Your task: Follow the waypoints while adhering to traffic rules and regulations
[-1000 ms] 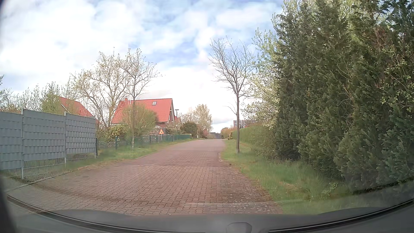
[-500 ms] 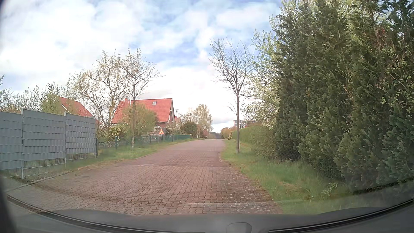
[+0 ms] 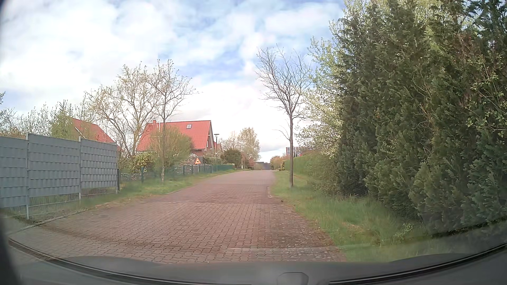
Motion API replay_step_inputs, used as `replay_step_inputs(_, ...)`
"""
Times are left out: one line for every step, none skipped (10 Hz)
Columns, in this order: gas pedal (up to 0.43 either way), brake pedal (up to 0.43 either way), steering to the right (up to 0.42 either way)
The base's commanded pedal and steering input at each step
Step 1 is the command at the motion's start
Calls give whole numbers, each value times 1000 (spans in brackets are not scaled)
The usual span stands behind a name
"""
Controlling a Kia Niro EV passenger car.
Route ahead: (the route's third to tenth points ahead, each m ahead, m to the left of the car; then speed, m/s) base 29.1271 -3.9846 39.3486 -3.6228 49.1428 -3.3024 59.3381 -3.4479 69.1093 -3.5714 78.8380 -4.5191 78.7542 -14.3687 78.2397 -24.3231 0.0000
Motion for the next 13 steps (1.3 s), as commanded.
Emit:
replay_step_inputs(0, 244, -6)
replay_step_inputs(0, 244, -6)
replay_step_inputs(0, 244, -6)
replay_step_inputs(0, 238, -6)
replay_step_inputs(0, 244, -6)
replay_step_inputs(0, 244, -6)
replay_step_inputs(0, 244, -6)
replay_step_inputs(0, 238, -6)
replay_step_inputs(0, 244, -6)
replay_step_inputs(0, 244, -6)
replay_step_inputs(0, 244, -6)
replay_step_inputs(0, 238, -6)
replay_step_inputs(0, 244, -6)
